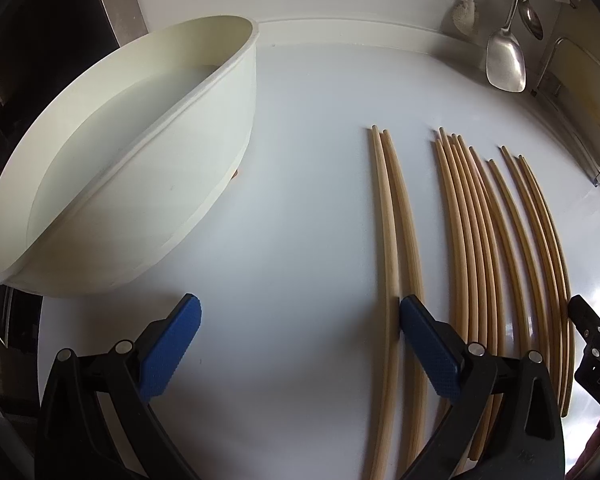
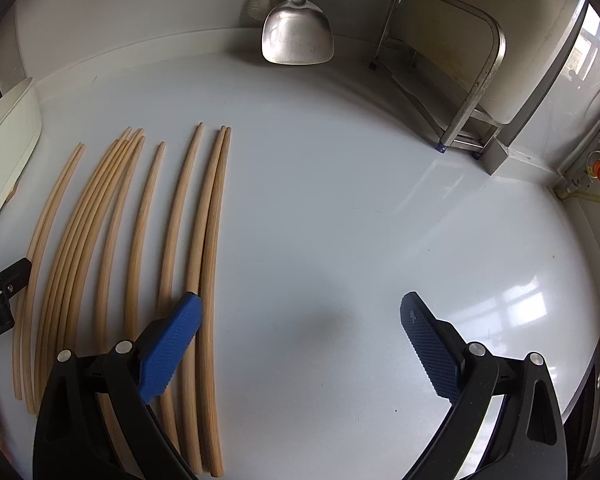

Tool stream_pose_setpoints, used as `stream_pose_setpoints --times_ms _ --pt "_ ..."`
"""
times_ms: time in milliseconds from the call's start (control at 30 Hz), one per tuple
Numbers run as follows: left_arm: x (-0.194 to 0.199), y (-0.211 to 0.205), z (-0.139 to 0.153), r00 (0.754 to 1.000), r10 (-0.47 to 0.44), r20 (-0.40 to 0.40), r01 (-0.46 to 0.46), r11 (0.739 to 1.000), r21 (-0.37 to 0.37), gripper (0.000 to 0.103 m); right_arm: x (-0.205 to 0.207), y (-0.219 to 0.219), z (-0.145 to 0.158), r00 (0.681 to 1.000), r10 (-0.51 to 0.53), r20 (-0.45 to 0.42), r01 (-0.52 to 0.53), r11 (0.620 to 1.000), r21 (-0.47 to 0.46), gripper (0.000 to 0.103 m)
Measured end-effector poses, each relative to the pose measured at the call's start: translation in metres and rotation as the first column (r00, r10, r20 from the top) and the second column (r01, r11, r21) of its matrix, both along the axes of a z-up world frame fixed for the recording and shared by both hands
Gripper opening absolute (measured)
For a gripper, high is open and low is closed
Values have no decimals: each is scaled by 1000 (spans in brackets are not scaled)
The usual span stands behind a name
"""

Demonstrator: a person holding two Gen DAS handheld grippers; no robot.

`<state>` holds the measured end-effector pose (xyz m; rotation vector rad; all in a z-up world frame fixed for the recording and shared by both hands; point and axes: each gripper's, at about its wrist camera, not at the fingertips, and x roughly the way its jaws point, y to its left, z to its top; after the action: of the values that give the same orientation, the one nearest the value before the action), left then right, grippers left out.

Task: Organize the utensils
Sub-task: 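Lower the right tool onto one chopstick and close it while the left tool grasps another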

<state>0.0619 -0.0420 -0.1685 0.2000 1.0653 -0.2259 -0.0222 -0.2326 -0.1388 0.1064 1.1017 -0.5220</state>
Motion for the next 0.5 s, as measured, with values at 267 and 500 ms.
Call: stream_pose_setpoints --times_ms 267,500 --pt "4 -4 0 1000 3 -2 -3 1000 7 98 4 4 -4 1000 21 -11 -21 1000 -17 94" --pt "3 -7 -1 999 -17 -28 16 1000 -23 98 5 5 -5 998 59 12 -59 998 2 82"
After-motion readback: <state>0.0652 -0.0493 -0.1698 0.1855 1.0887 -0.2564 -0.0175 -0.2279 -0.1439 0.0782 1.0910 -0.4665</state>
